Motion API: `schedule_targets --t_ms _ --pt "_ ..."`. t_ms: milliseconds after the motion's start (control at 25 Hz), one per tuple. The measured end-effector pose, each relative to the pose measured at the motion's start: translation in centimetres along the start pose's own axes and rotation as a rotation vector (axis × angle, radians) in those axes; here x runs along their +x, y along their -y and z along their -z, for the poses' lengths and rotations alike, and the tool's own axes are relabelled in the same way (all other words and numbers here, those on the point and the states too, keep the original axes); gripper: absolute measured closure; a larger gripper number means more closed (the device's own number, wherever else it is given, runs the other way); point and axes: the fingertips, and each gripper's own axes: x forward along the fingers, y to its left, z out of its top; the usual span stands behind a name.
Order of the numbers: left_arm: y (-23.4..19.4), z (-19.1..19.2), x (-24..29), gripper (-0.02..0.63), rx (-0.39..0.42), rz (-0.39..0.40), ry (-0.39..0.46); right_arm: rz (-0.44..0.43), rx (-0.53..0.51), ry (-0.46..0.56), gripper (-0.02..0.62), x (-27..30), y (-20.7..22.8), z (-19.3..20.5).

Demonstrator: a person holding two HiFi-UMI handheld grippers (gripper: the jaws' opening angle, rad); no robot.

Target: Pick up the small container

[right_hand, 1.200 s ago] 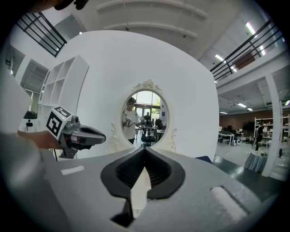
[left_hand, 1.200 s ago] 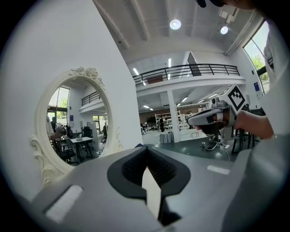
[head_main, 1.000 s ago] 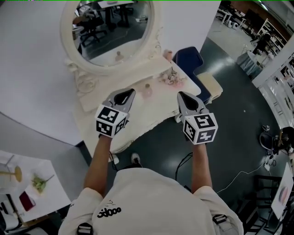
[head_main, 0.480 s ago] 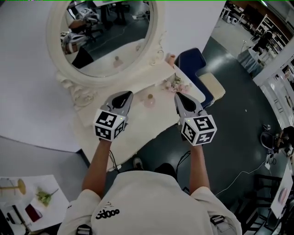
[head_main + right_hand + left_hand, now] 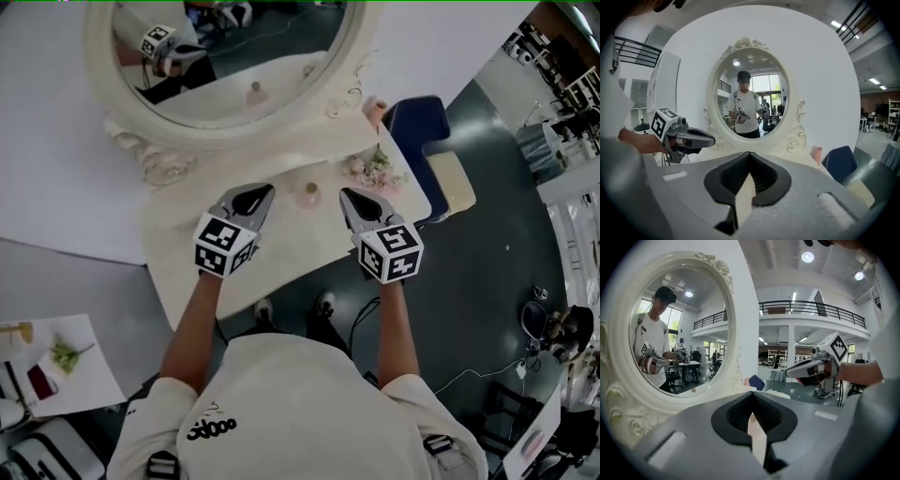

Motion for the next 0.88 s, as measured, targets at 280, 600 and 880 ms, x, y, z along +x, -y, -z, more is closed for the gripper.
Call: schedule_targets --t_ms 280,600,880 --pt "-0.6 3.9 2.6 0.588 -0.031 -0.150 -0.039 -0.190 0.040 -0.118 0.594 5.0 2.9 4.2" --pt "-0.8 9.3 3.9 0.589 -0.129 -0.220 -0.146 -0.303 -0.048 -0.270 0.417 11.0 4.0 10.2" --pt "-2.4 13.4 3.0 0.589 -0.246 -0.374 -0.219 -0.380 -0.137 -0.410 0.290 15.3 2.9 16.4"
